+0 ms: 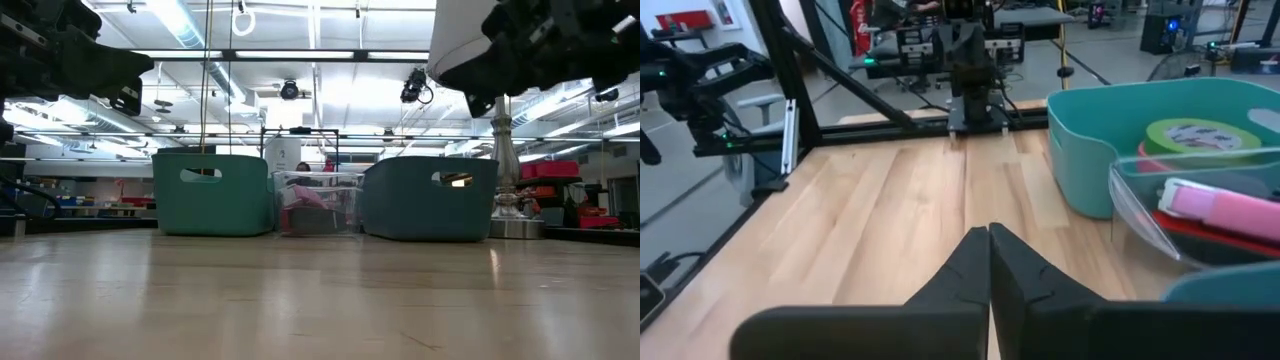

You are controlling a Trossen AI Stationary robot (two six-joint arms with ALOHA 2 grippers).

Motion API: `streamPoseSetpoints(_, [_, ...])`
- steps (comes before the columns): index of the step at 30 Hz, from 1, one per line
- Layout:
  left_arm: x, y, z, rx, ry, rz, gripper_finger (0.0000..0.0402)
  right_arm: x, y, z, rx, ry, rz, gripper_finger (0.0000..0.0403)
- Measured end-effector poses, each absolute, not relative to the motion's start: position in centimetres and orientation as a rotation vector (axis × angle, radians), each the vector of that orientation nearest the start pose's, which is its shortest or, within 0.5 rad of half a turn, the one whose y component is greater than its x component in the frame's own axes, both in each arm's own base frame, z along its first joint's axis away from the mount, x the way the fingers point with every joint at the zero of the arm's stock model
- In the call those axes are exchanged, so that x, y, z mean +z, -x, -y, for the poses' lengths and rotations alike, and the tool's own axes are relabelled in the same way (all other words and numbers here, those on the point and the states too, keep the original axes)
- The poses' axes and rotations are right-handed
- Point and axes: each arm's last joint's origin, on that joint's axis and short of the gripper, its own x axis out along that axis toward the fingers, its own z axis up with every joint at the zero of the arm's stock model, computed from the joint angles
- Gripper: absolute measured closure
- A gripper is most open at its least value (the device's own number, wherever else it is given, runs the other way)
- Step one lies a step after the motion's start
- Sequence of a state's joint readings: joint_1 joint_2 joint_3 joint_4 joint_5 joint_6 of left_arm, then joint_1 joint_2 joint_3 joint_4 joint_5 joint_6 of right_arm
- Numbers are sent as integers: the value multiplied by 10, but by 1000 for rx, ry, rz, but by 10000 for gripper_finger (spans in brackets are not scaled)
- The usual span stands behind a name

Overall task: Pick and place Stapler, Stapler remover, tape
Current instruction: Return to Home Position

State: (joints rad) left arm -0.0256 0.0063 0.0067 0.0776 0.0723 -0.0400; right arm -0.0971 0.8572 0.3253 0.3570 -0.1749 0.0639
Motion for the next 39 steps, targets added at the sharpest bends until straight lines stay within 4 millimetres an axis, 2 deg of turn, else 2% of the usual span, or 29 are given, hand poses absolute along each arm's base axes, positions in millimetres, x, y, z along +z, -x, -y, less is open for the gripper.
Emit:
streamPoseSetpoints(7, [173, -97, 5, -99, 38, 76, 399, 197, -164, 9, 84, -85, -169, 401])
streamPoseSetpoints(14, [173, -97, 5, -99, 38, 76, 399, 189, -151, 0, 142, -29, -135, 401])
streamPoseSetpoints(26, [173, -97, 5, -99, 38, 76, 399, 176, -137, -4, 165, -31, -72, 401])
streamPoseSetpoints(39, [173, -97, 5, -99, 38, 76, 399, 170, -126, -4, 166, -49, -1, 401])
